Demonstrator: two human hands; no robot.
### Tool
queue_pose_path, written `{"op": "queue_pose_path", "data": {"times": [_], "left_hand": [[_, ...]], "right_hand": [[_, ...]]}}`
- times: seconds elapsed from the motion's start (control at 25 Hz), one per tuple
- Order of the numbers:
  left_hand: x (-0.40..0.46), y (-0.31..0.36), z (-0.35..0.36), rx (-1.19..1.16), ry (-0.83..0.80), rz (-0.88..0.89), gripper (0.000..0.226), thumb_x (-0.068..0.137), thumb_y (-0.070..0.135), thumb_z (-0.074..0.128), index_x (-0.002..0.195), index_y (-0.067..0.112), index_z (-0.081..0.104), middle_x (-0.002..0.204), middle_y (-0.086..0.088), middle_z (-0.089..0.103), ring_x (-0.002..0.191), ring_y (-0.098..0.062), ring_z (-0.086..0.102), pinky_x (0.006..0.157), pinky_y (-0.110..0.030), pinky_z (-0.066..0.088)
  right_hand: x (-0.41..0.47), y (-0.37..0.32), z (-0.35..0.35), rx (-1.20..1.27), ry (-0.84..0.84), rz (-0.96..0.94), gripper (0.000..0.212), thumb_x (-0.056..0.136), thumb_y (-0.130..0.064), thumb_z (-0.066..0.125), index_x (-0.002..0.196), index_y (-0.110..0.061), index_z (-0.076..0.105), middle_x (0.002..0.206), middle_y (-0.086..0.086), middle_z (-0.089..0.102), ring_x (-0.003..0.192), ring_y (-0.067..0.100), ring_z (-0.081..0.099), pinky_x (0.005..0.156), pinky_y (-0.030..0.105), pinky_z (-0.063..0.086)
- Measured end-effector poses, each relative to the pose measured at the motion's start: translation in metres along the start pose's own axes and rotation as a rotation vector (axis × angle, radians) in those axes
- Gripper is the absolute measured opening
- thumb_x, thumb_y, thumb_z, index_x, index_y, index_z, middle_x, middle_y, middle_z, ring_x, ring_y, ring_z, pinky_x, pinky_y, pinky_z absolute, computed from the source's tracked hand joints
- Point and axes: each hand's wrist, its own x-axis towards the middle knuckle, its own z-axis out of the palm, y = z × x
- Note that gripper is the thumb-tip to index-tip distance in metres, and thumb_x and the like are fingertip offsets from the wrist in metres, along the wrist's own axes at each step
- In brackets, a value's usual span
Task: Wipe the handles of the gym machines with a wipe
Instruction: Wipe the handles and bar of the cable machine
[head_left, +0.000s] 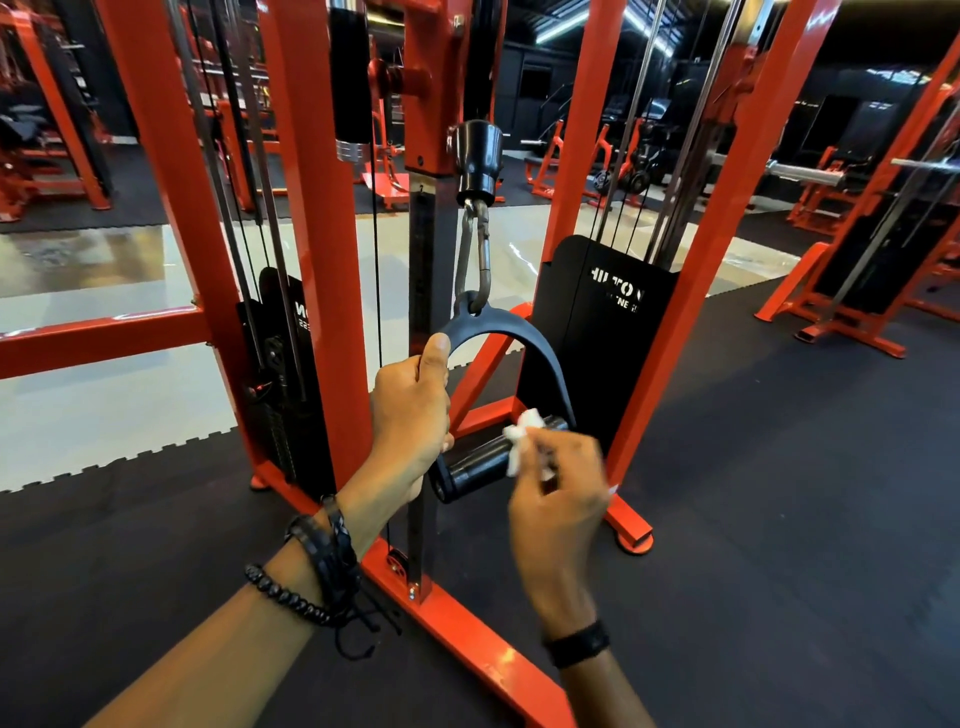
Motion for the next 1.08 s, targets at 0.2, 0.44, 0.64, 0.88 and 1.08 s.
{"op": "queue_pose_path", "data": {"times": [0.2, 0.44, 0.64, 0.88, 1.08], "left_hand": [[-0.002, 0.002, -0.001, -0.073, -0.005, -0.032, 0.047, 0.103, 0.046, 0.046, 0.066, 0.017, 0.041, 0.044, 0.009, 0.028, 0.036, -0.008, 0.025, 0.038, -0.023, 0.025], [-0.007, 0.006, 0.003, -0.058, -0.006, -0.039, 0.047, 0.102, 0.047, 0.046, 0.068, 0.015, 0.043, 0.044, 0.01, 0.031, 0.035, -0.007, 0.028, 0.035, -0.022, 0.028], [-0.005, 0.005, 0.004, -0.075, 0.003, -0.044, 0.047, 0.103, 0.046, 0.047, 0.066, 0.016, 0.042, 0.043, 0.01, 0.03, 0.035, -0.008, 0.026, 0.034, -0.021, 0.027], [-0.009, 0.007, 0.004, -0.092, -0.006, -0.047, 0.047, 0.103, 0.047, 0.045, 0.068, 0.016, 0.042, 0.044, 0.01, 0.029, 0.036, -0.008, 0.026, 0.036, -0.022, 0.027], [-0.008, 0.006, 0.004, -0.082, -0.005, -0.058, 0.047, 0.102, 0.049, 0.046, 0.068, 0.016, 0.042, 0.045, 0.01, 0.029, 0.036, -0.007, 0.026, 0.036, -0.022, 0.027]], "right_hand": [[-0.034, -0.014, 0.006, 0.064, -0.08, -0.146, 0.009, 0.092, -0.009, 0.067, 0.097, -0.005, 0.073, 0.09, 0.004, 0.058, 0.084, 0.0, 0.055, 0.071, 0.014, 0.044], [0.028, 0.028, -0.01, 0.041, 0.217, 0.154, 0.009, 0.091, -0.006, 0.066, 0.093, -0.015, 0.067, 0.092, -0.002, 0.06, 0.076, 0.021, 0.061, 0.066, 0.011, 0.042], [-0.057, -0.02, 0.011, 0.141, 0.044, -0.003, 0.005, 0.091, -0.006, 0.066, 0.095, -0.009, 0.067, 0.093, -0.001, 0.057, 0.085, 0.013, 0.06, 0.068, 0.026, 0.049], [0.005, 0.019, -0.003, 0.15, 0.279, 0.199, 0.012, 0.094, -0.018, 0.063, 0.093, -0.03, 0.063, 0.089, 0.0, 0.062, 0.075, 0.022, 0.063, 0.066, 0.044, 0.053], [-0.012, 0.021, 0.003, 0.296, 0.238, 0.289, 0.024, 0.093, -0.007, 0.064, 0.097, -0.03, 0.063, 0.092, 0.006, 0.068, 0.081, 0.023, 0.067, 0.072, 0.04, 0.055]]}}
